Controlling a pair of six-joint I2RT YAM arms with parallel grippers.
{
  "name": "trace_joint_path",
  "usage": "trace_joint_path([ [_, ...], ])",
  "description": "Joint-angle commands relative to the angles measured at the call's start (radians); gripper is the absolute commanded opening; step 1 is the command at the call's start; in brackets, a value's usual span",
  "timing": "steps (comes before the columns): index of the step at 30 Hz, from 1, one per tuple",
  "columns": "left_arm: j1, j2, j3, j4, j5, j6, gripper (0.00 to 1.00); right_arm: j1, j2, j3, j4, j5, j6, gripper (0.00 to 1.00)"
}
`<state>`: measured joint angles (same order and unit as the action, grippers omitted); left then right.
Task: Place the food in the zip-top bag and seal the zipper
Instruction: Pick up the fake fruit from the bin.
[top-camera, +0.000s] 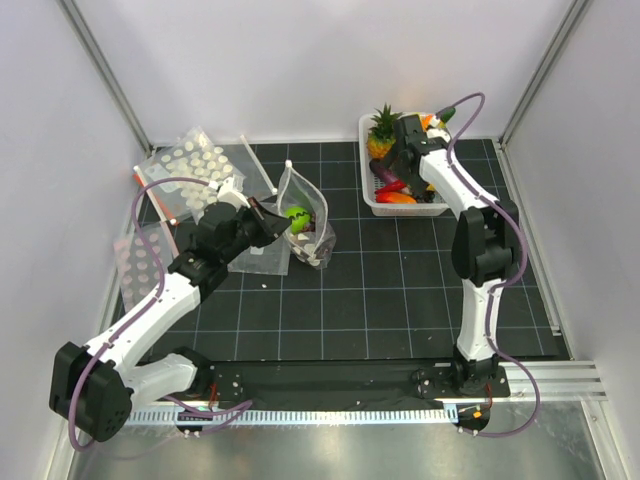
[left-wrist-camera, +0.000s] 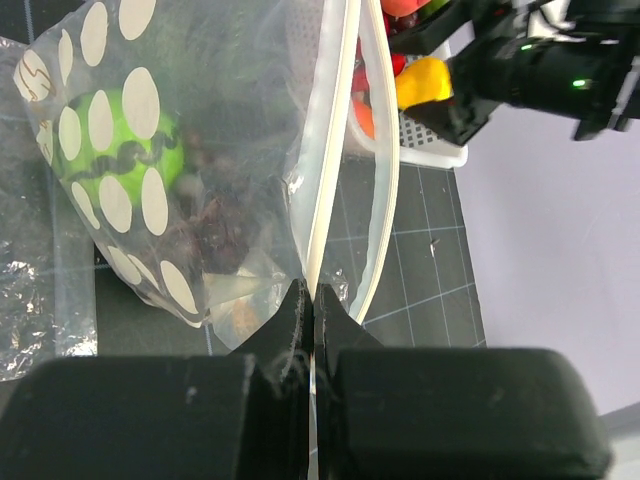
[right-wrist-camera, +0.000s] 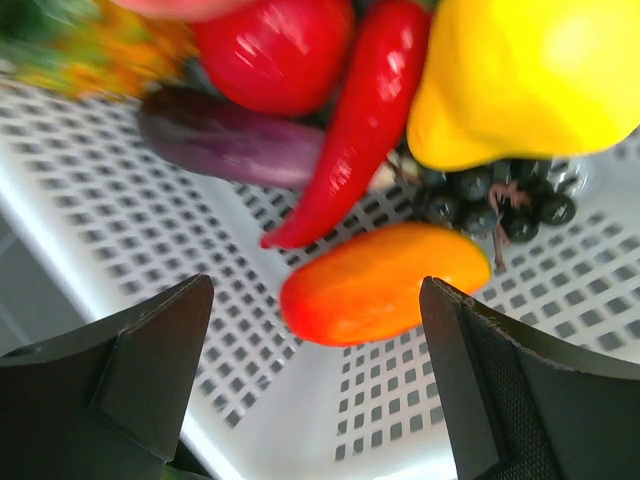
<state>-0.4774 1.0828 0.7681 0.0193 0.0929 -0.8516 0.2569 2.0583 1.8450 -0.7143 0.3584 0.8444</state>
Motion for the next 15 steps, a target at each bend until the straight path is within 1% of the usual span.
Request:
trace_joint_path([
  [1, 0.005, -0.014, 0.022, 0.047, 0.018, 0.022, 0.00, 0.001, 0.039, 0.062, -0.096, -0.036, 0.130, 0.91],
  [6, 0.005, -0.017, 0.022, 0.045, 0.027, 0.016, 0.00, 0.001, 0.131, 0.126, -0.191, -0.073, 0.222, 0.90],
  [9, 0.005, -0.014, 0.022, 0.044, 0.034, 0.014, 0.00, 0.001, 0.145, 0.099, -0.171, -0.104, 0.252, 0.90],
  [15, 0.005, -0.014, 0.022, 0.044, 0.042, 0.011, 0.00, -0.001, 0.189, 0.074, -0.142, -0.061, 0.272, 0.90],
])
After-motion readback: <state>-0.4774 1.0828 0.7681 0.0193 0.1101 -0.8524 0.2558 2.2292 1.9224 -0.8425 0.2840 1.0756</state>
